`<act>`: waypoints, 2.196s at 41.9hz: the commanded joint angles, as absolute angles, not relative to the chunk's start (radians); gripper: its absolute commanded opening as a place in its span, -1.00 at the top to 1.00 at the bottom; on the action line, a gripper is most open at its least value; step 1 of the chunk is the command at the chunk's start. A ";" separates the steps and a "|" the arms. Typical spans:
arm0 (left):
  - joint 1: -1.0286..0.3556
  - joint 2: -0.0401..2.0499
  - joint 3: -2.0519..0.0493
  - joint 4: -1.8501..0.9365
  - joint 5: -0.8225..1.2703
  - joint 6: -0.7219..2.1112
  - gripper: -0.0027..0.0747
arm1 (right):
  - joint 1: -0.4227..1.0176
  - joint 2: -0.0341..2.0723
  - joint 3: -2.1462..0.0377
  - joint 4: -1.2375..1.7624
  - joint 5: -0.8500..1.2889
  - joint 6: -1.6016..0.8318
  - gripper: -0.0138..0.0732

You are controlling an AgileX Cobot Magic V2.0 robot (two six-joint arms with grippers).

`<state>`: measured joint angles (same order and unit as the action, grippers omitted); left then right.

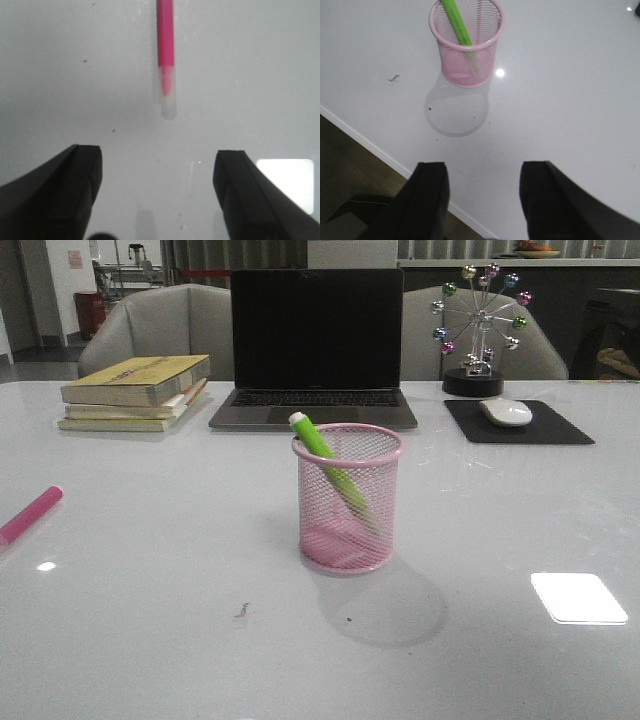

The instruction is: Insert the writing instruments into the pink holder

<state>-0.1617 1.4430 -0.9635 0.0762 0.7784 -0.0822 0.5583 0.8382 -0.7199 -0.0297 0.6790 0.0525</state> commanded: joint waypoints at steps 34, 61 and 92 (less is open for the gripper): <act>-0.134 2.010 -1.501 0.022 0.757 -0.027 -0.38 | 0.556 0.827 -0.748 -0.040 0.621 0.051 -0.34; -0.134 2.052 -1.509 0.010 0.782 -0.027 -0.14 | 0.556 0.827 -0.748 -0.040 0.622 0.051 -0.34; -0.206 1.742 -1.345 -0.014 0.565 -0.027 0.69 | 0.556 0.827 -0.748 -0.040 0.622 0.051 -0.34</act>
